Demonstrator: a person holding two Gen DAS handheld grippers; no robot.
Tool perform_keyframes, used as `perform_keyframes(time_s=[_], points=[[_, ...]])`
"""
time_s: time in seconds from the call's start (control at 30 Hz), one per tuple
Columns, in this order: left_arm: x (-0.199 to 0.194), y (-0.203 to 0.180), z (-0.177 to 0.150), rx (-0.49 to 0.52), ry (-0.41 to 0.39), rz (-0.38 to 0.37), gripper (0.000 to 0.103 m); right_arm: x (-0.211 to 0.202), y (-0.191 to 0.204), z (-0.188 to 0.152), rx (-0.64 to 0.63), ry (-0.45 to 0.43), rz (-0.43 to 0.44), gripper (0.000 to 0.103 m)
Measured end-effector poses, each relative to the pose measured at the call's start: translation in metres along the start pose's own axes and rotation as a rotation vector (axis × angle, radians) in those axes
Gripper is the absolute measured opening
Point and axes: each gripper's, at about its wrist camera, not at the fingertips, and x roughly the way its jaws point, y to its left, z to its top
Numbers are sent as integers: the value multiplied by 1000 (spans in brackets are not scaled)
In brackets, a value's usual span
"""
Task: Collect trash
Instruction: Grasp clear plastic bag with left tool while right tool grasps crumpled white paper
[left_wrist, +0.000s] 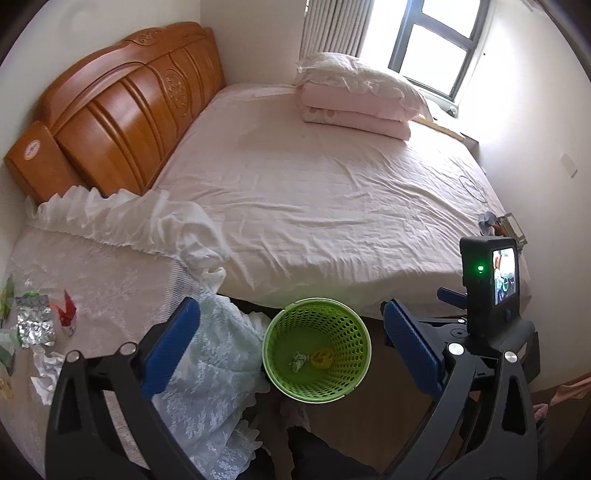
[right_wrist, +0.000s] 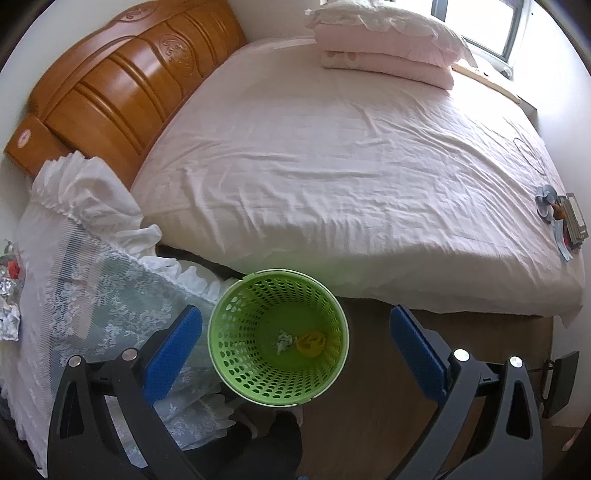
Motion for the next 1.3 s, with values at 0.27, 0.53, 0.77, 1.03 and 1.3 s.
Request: perform_keyframes(time_s=[0.27,0.53,0.77,1.03,1.3], points=[[-46,60,-25,-81,-104,130,95,-35,72,14,-159,-81,77,101],[-103,151,-76,-279,-193,341,95,-57,203,13,-425,-127,268,101],[-129,223,-136,-473,-182,455,95,-54,312,-24,-656,-75,414,101],[-131,275,-189,-607,-134,506,95,-38,403,-74,-885,-18,484,101],[-117,292,-202,-632,-86,495,95,-15,452,-92,-1039,-13,444,101]])
